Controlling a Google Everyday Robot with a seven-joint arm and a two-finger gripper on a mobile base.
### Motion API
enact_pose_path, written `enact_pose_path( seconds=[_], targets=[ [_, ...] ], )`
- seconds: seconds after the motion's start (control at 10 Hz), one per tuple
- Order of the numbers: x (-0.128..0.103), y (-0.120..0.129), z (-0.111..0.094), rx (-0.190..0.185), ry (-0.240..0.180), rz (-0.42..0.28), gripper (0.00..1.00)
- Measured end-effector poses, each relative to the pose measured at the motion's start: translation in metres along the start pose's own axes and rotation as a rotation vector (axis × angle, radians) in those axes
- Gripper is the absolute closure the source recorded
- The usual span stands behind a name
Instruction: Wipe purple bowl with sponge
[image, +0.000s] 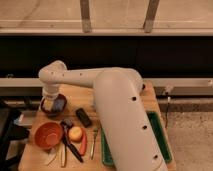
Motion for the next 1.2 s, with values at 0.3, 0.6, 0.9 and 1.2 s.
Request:
enact_pose_path(
  seconds=[0.3,0.6,0.9,1.2],
  targets=[
    [-0.015,-0.025,0.001,0.02,-0.007,-0.009,1.0],
    [-0.038,-0.041,0.009,0.011,0.0,-0.067,1.0],
    [-0.027,-0.025,0.009,-0.014,0.014,-0.067,1.0],
    [-0.007,-0.007,0.003,-0.025,0.033,-0.034,1.0]
  ],
)
